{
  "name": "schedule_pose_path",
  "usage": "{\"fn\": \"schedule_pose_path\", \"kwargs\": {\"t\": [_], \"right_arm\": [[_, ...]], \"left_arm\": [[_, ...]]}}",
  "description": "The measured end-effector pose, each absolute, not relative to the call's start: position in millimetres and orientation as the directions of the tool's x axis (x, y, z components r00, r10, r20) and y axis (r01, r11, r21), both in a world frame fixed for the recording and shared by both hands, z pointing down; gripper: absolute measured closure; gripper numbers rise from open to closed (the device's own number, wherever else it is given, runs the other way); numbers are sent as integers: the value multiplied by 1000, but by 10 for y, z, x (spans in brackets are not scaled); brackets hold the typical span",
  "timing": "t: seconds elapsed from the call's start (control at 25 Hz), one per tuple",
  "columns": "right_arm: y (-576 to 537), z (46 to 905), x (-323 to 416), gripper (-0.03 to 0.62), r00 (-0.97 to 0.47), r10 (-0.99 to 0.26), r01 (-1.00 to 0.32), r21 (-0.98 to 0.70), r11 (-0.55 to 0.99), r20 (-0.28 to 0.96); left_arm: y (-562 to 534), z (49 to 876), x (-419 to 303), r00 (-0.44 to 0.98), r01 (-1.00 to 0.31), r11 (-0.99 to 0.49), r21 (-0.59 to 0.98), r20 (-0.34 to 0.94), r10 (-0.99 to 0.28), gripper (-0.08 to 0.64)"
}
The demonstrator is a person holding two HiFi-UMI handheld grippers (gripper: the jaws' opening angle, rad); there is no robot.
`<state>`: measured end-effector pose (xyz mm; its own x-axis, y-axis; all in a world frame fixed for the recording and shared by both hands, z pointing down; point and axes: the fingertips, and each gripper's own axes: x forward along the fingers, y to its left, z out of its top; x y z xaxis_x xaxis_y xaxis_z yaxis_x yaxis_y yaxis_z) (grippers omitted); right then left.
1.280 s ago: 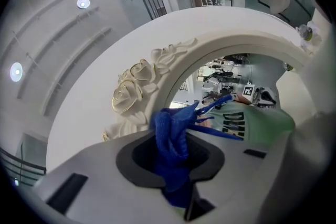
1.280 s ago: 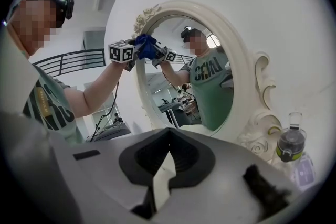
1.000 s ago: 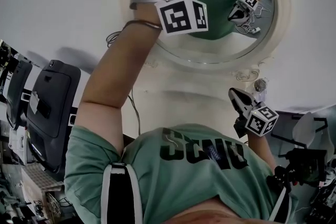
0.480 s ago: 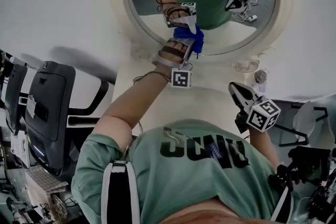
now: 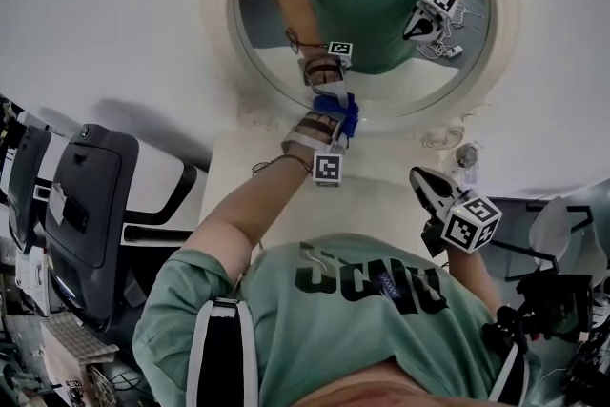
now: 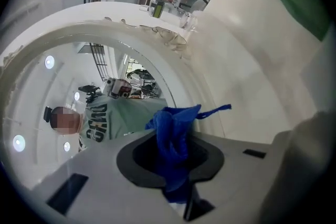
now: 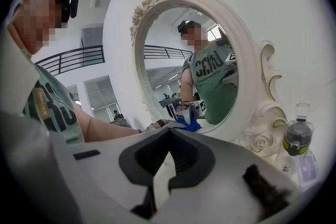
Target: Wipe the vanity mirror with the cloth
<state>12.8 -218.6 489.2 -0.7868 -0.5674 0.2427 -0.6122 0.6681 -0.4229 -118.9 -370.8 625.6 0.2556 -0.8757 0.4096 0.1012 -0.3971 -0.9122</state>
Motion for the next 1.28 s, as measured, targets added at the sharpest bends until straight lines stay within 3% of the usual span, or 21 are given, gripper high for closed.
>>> {"fn": "schedule_pose_path", "kwargs": {"t": [0.16, 0.24, 0.36, 0.48, 0.64, 0.88, 1.28], "right_arm": [[-2189, 4867, 150, 584, -785, -574, -614, -419, 669, 234], [-2202, 4862, 158, 584, -784, -577, -614, -417, 670, 227], [-2206, 4861, 217, 584, -776, -591, -622, -421, 660, 221], [-2082, 4764, 281, 584, -770, -603, -628, -416, 658, 207], [-1988, 4650, 277, 584, -783, -597, -610, -409, 679, 176], [-1981, 4634, 307, 584, -780, -608, -606, -420, 676, 147], [-1989, 4649, 372, 584, -775, -615, -609, -429, 667, 145]], "left_arm": [[-3705, 6302, -1209, 208, 101, -462, -881, 473, -856, 482], [-3662, 6062, -1143, 238, 87, -431, -898, 439, -867, 477], [-3559, 5185, -964, 329, -31, -304, -952, 277, -903, 476], [-3308, 3689, -768, 395, -185, -112, -976, 30, -918, 476], [-3095, 1811, -757, 371, -294, 151, -944, -258, -892, 476], [-3347, 708, -905, 234, -184, 348, -919, -384, -893, 474], [-3529, 743, -910, 195, -71, 414, -907, -420, -886, 474]]}}
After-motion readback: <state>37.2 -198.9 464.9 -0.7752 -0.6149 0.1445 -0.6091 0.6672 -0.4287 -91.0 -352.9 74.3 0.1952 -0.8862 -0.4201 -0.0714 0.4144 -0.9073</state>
